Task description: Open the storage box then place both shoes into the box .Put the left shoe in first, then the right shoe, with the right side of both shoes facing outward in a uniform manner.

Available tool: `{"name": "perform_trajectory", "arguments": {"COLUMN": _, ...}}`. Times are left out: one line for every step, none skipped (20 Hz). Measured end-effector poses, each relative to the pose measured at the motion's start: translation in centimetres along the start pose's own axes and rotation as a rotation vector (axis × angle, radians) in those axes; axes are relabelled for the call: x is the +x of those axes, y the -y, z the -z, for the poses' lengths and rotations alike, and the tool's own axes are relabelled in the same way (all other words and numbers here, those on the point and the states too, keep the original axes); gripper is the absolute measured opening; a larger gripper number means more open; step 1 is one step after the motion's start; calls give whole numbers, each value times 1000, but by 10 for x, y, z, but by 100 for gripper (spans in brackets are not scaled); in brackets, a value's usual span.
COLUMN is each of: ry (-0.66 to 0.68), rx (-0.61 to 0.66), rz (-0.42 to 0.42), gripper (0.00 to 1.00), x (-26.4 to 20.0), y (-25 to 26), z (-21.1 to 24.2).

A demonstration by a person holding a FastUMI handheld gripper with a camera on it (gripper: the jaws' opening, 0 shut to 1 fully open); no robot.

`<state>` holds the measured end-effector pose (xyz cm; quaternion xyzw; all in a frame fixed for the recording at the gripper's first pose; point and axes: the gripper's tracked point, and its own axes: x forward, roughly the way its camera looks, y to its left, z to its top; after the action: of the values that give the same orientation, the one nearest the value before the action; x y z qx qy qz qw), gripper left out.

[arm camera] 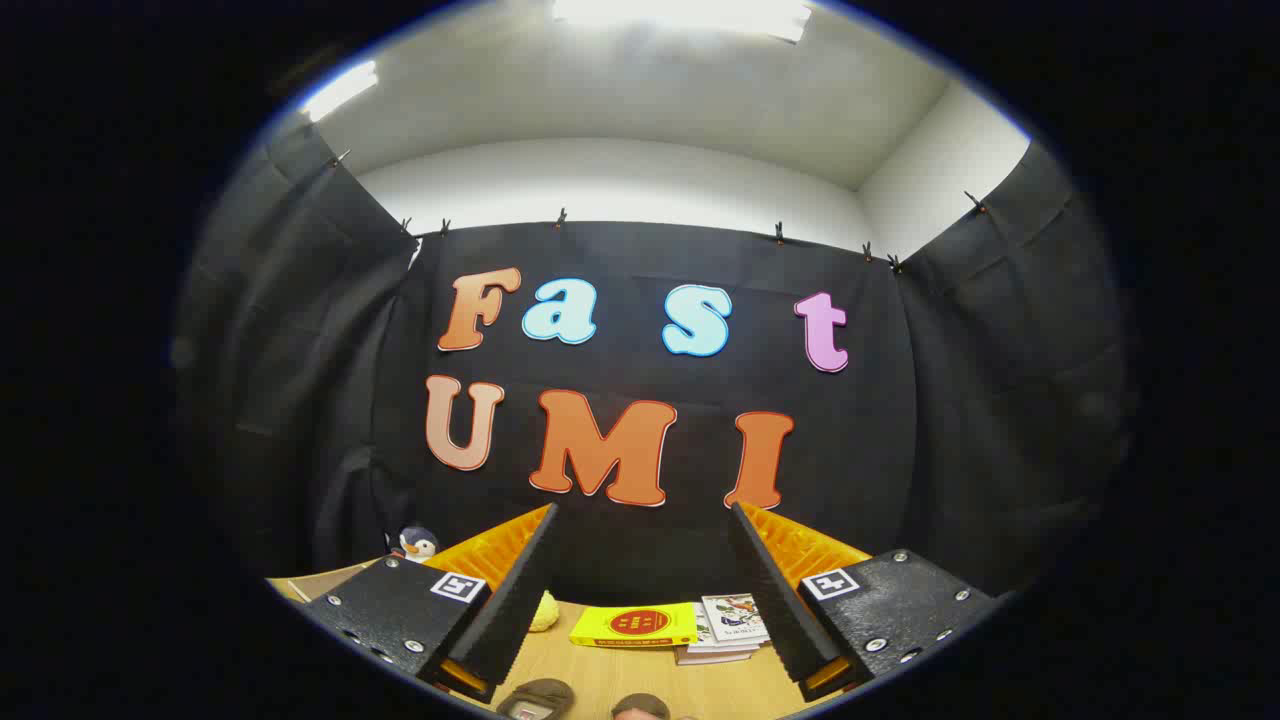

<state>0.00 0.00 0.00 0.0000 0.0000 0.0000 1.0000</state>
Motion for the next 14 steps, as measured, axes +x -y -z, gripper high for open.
{"name": "perform_trajectory", "arguments": {"ry": -7, "rx": 0, "rz": -3, "gripper": 99, "x": 0, "y": 0, "z": 3}}
{"name": "perform_trajectory", "arguments": {"ry": -10, "rx": -2, "rz": 0, "gripper": 99, "x": 0, "y": 1, "z": 4}}
{"name": "perform_trajectory", "arguments": {"ry": -11, "rx": -3, "rz": 5, "gripper": 99, "x": 1, "y": 3, "z": 3}}
{"name": "perform_trajectory", "arguments": {"ry": -6, "rx": -1, "rz": 8, "gripper": 99, "x": 2, "y": 4, "z": 1}}
{"name": "perform_trajectory", "arguments": {"ry": -1, "rx": 5, "rz": 6, "gripper": 99, "x": 2, "y": 3, "z": -2}}
{"name": "perform_trajectory", "arguments": {"ry": -7, "rx": 5, "rz": 5, "gripper": 99, "x": 3, "y": 2, "z": 1}}
{"name": "perform_trajectory", "arguments": {"ry": -12, "rx": 4, "rz": 8, "gripper": 99, "x": 3, "y": 4, "z": 2}}
{"name": "perform_trajectory", "arguments": {"ry": -11, "rx": 0, "rz": 9, "gripper": 99, "x": 3, "y": 4, "z": 1}}
{"name": "perform_trajectory", "arguments": {"ry": -3, "rx": -7, "rz": 5, "gripper": 99, "x": 2, "y": 2, "z": -3}}
{"name": "perform_trajectory", "arguments": {"ry": 12, "rx": -16, "rz": -11, "gripper": 99, "x": 1, "y": -2, "z": -8}}
{"name": "perform_trajectory", "arguments": {"ry": 28, "rx": -22, "rz": -27, "gripper": 99, "x": 1, "y": -7, "z": -12}}
{"name": "perform_trajectory", "arguments": {"ry": 43, "rx": -27, "rz": -35, "gripper": 99, "x": 0, "y": -9, "z": -16}}
{"name": "perform_trajectory", "arguments": {"ry": 54, "rx": -29, "rz": -41, "gripper": 99, "x": 0, "y": -11, "z": -18}}
{"name": "perform_trajectory", "arguments": {"ry": 61, "rx": -32, "rz": -45, "gripper": 99, "x": 0, "y": -13, "z": -20}}
